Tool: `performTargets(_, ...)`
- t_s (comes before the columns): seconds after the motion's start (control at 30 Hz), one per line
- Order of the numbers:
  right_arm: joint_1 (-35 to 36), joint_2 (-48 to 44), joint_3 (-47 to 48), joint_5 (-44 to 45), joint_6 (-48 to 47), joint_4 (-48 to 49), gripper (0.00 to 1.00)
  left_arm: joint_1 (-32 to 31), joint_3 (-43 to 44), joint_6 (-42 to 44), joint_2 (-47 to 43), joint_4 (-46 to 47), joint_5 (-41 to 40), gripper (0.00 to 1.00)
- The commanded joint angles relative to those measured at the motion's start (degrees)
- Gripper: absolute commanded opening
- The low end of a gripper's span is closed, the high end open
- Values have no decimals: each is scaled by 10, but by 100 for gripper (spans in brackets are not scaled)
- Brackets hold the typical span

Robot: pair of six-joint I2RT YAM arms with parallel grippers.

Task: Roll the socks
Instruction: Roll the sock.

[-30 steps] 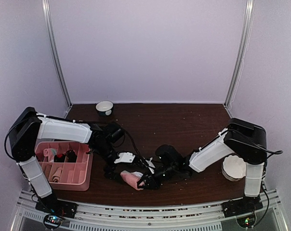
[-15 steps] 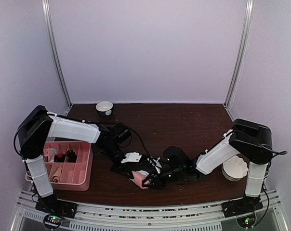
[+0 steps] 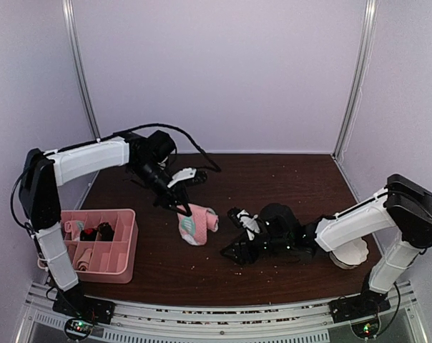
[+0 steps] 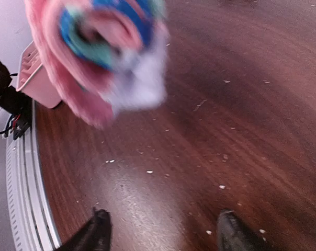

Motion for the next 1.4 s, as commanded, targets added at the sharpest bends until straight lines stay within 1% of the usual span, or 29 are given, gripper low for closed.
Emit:
performTargets(0.0, -17, -83, 8, 121, -51, -111, 100, 17, 43, 10, -54, -135, 42, 0)
performTargets(0.1, -27, -142, 29, 169, -77, -154, 100, 20, 57, 13, -73, -164, 42, 0)
performTargets(0.2, -28, -207, 45, 253, -75, -177, 100, 21, 93, 14, -84, -197, 35, 0)
performTargets(0.27, -28, -250, 21, 287, -36, -126, 100, 20, 124, 12, -88, -218, 33, 0)
performTargets(0.3, -28, -270, 2, 294, 3, -89, 100, 21, 138, 10, -91, -225, 31, 0)
performTargets(0.33, -31, -285, -20, 295, 42, -51, 100, 21, 153, 9, -95, -232, 29, 0)
performTargets(0.37, -36, -296, -40, 255, 52, -2, 100, 20, 162, 6, -98, -237, 27, 0)
performTargets(0.4, -41, -300, -46, 206, 39, 41, 100, 20, 169, 2, -101, -240, 24, 0)
performTargets(0.43, -37, -302, -31, 177, 21, 38, 100, 20, 175, 2, -102, -248, 23, 0)
performTargets(0.47, -27, -298, -8, 172, 1, 12, 100, 21, 181, 2, -102, -256, 23, 0)
performTargets(0.53, 12, -286, 41, 188, -48, -35, 100, 20, 184, -2, -104, -267, 22, 0)
performTargets(0.6, 53, -264, 81, 205, -70, -59, 100, 21, 179, -7, -108, -269, 22, 0)
performTargets(0.8, 117, -189, 177, 212, -91, -57, 100, 15, 147, -24, -127, -252, 19, 0)
performTargets(0.87, 128, -161, 217, 207, -89, -67, 100, 13, 134, -28, -131, -245, 19, 0)
performTargets(1.0, 140, -102, 276, 225, -93, -120, 100, 12, 118, -29, -138, -242, 29, 0)
performTargets(1.23, 141, -58, 301, 217, -88, -148, 100, 10, 112, -19, -143, -250, 43, 0)
performTargets(1.27, 141, -54, 302, 216, -87, -152, 99, 10, 115, -18, -143, -253, 44, 0)
performTargets(1.37, 140, -50, 298, 211, -80, -156, 92, 10, 123, -11, -144, -265, 52, 0)
